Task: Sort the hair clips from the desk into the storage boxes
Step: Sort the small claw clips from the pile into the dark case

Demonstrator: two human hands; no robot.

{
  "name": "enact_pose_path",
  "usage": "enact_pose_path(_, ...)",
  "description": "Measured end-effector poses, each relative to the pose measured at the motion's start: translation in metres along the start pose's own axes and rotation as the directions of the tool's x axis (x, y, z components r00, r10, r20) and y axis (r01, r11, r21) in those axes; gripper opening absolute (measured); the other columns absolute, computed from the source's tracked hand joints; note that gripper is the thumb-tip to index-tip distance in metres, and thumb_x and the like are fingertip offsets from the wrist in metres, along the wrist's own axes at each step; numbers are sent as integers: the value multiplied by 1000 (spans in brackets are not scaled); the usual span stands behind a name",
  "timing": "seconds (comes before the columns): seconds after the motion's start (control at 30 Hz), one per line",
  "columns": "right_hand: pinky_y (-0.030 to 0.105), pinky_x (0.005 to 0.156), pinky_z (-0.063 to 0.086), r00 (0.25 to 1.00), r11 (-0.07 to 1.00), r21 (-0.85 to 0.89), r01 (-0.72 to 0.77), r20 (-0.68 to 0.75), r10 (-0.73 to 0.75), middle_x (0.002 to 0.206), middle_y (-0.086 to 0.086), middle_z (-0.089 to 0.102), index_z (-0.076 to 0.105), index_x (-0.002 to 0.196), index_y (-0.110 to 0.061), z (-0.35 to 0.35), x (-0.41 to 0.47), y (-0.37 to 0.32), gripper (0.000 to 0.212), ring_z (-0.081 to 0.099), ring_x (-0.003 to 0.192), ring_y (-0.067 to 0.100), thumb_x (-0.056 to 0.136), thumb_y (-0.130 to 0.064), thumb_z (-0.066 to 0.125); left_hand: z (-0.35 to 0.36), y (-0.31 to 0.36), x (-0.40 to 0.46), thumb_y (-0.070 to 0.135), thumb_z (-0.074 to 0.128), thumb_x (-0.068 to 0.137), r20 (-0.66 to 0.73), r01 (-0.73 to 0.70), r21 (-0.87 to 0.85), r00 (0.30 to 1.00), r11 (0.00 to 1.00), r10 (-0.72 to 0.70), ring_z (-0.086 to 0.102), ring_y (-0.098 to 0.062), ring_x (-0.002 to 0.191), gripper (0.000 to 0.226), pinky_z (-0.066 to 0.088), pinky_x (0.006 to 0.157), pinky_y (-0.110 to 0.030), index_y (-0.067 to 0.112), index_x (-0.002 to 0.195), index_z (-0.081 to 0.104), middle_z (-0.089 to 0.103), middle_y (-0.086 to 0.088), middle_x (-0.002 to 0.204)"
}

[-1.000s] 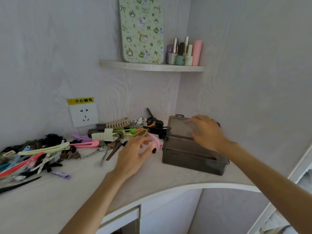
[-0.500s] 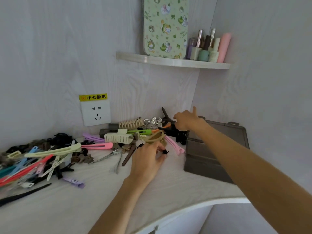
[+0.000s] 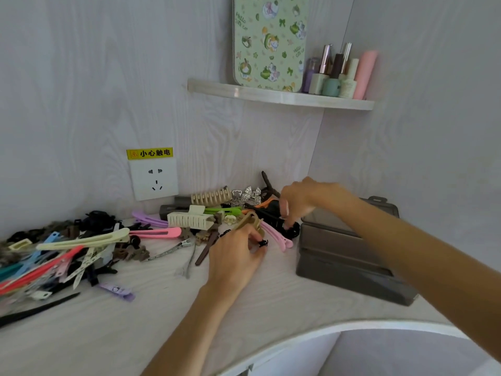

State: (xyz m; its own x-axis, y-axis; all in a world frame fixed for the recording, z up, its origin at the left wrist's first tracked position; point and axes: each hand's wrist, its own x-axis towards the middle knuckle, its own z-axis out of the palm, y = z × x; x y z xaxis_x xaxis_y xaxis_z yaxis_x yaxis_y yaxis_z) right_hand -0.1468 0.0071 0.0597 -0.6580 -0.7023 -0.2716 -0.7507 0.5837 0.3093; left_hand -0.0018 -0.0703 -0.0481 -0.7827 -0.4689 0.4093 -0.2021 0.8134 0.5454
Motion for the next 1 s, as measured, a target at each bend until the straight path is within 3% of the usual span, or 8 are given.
enact_pose_path(0.07, 41, 103, 32, 983, 987, -151, -53, 166, 78, 122, 1, 55, 52, 123, -16, 4, -5, -12, 59, 51, 116, 26, 77, -48, 68, 0, -1, 0, 39, 64, 81, 7, 19, -5, 1000, 1000, -19, 62, -4, 84, 14, 40, 63, -20, 34, 94, 62, 65, 18, 88)
enact_pose_path(0.2, 48, 111, 20, 998, 980, -199, 8, 57, 4, 114, 5, 57, 52, 120, -13, 14, -5, -19, 41, 52, 113, 26, 84, -27, 65, 2, -4, 1, 39, 64, 80, 16, 28, -19, 999, 999, -27, 62, -2, 83, 13, 45, 65, -22, 35, 93, 62, 65, 18, 85)
enact_pose_path(0.33, 44, 109, 21, 997, 998, -31, 52, -57, -53, 125, 3, 56, 49, 129, -24, 14, -11, -6, 53, 50, 117, 26, 81, -40, 65, 5, -5, 2, 39, 64, 81, 18, 8, -20, 1000, 1000, -8, 61, 2, 80, 13, 46, 63, -20, 35, 93, 62, 63, 20, 83)
enact_pose_path(0.47, 40, 107, 27, 969, 973, 207, 107, -239, -56, 117, -1, 63, 54, 121, -25, 9, -34, 8, 43, 55, 111, 21, 84, -46, 60, 6, -5, 1, 40, 65, 81, -33, -41, -39, 999, 998, 40, 60, 5, 77, 13, 53, 66, -22, 35, 92, 61, 66, 21, 87)
enact_pose_path(0.7, 33, 90, 47, 763, 842, 493, 220, -625, 166, 97, -5, 72, 65, 100, -23, 33, -105, 39, 24, 66, 92, 12, 83, -40, 64, -2, 34, -11, 45, 64, 81, -185, -192, -186, 970, 964, 157, 56, 8, 79, 20, 46, 71, -15, 31, 96, 64, 62, 24, 82)
enact_pose_path(0.83, 34, 89, 48, 801, 849, 516, 115, -553, 228, 108, -4, 68, 60, 112, -24, 48, -128, 48, 32, 63, 100, 16, 87, -45, 56, -2, 65, -11, 44, 60, 85, -97, -299, -118, 952, 947, 289, 58, 7, 88, 27, 40, 72, -4, 29, 108, 63, 66, 20, 100)
enact_pose_path(0.9, 33, 93, 44, 876, 827, 560, 50, -423, 233, 119, -5, 63, 53, 124, -26, 54, -138, 51, 39, 58, 109, 17, 91, -47, 49, -1, 68, -9, 46, 54, 88, 30, -293, -76, 955, 953, 296, 60, -6, 101, 41, 49, 84, -21, 27, 124, 54, 63, 13, 117)
enact_pose_path(1.0, 33, 106, 34, 982, 863, 506, -3, -161, 98, 141, 0, 46, 40, 137, -23, 66, -153, 53, 44, 44, 127, 19, 96, -42, 40, -6, 65, -18, 51, 39, 94, 280, -309, 69, 918, 949, 279, 44, -14, 125, 44, 36, 104, -32, 26, 128, 51, 52, 5, 133)
